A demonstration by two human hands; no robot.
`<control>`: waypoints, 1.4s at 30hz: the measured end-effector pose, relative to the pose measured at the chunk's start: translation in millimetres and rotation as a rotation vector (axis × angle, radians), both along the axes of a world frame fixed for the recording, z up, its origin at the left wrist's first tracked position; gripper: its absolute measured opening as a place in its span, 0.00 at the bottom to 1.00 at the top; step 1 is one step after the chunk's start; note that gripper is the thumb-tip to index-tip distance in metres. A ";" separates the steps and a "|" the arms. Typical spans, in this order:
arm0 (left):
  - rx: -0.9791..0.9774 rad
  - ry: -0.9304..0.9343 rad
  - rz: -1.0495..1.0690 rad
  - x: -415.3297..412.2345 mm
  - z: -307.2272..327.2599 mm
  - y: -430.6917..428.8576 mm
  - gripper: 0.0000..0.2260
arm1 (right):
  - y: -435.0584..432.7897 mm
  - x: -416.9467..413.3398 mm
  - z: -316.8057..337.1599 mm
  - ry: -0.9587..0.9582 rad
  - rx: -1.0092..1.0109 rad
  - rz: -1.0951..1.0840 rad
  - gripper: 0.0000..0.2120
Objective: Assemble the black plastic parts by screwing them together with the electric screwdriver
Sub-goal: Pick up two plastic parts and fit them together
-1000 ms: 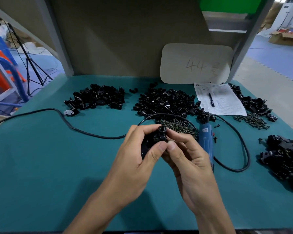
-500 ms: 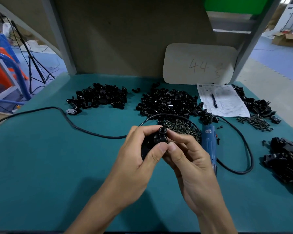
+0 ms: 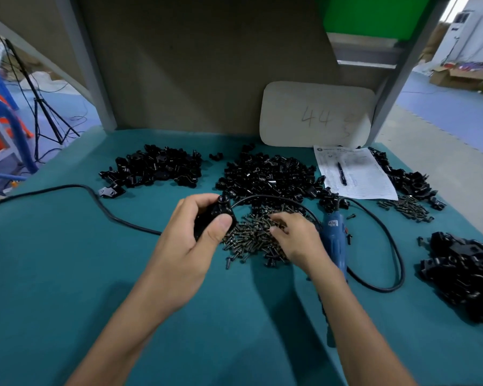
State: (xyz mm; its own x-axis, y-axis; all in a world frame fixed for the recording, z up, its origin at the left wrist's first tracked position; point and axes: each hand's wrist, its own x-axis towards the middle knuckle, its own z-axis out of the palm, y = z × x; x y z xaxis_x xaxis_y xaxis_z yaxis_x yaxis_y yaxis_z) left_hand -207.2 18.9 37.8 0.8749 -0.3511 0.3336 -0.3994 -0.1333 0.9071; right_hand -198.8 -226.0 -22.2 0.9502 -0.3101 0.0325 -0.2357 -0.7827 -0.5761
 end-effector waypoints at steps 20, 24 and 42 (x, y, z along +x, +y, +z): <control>0.045 0.013 0.009 2.6 -6.1 -4.9 0.17 | -45.3 40.1 3.6 -0.127 -0.021 -0.049 0.12; 0.060 -0.019 0.009 -1.4 -5.0 -9.5 0.15 | -25.1 8.3 29.5 -0.219 0.581 -0.033 0.04; 0.050 -0.063 -0.045 -10.0 -2.1 -13.2 0.12 | 46.8 -71.9 91.6 -0.441 0.889 0.335 0.05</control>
State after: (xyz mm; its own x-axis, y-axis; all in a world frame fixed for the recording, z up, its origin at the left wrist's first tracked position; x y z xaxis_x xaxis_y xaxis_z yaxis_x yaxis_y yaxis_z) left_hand -217.3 5.7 35.7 0.8356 -0.4073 0.3687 -0.4621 -0.1582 0.8726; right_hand -270.7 -179.2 69.3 0.9510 -0.1151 0.2869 0.2863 -0.0215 -0.9579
